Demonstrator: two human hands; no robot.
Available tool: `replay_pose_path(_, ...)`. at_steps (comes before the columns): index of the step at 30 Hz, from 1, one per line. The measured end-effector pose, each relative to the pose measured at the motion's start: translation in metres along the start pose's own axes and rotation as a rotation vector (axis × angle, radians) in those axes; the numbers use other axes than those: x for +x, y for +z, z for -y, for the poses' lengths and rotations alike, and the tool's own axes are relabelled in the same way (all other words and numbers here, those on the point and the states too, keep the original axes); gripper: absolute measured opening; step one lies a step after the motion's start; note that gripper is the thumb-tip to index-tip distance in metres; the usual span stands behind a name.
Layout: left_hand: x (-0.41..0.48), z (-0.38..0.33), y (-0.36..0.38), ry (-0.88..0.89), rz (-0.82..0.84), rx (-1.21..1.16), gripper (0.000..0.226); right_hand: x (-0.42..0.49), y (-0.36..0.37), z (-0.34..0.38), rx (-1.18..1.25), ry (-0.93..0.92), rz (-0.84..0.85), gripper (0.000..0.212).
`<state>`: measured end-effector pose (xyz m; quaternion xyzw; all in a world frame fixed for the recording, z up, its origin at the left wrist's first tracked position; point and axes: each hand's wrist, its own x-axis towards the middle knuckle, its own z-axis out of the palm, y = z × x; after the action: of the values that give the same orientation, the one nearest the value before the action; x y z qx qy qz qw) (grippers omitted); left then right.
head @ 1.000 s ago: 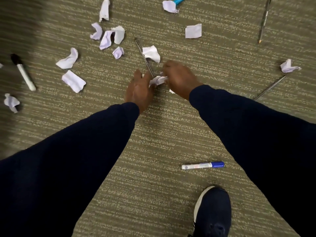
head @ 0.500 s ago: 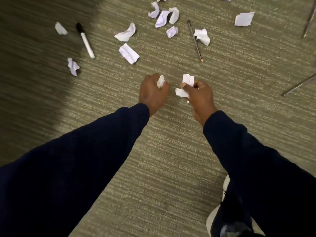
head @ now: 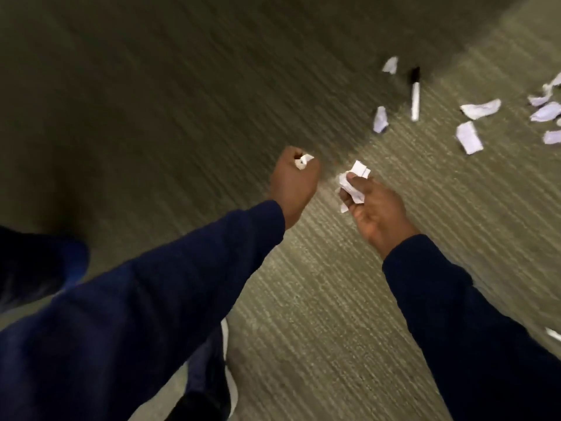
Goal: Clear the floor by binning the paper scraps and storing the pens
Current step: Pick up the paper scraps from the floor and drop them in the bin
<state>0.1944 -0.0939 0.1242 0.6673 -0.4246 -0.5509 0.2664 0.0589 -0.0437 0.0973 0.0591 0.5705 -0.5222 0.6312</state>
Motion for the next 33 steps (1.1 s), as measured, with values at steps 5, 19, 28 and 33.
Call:
replay_pose_path(5,-0.009,0.011,-0.167,-0.072,-0.215,-0.087,0.013,-0.038,0.149,-0.061,-0.22,0.121,0.208,0.006)
replay_pose_path(19,-0.057,0.097,-0.52,-0.24,-0.83,-0.352,0.006,-0.145,0.445,-0.291,-0.497,0.432,0.522,0.011)
replay_pose_path(28,-0.057,0.141,-0.612,-0.42,-0.972,-0.546,0.009,-0.173,0.534,-0.418,-0.884,0.451,0.606,0.025)
replay_pose_path(33,-0.057,0.15,-0.631,-0.479,-0.922,-0.552,0.023,-0.176,0.546,-0.436,-0.994,0.441,0.67,0.038)
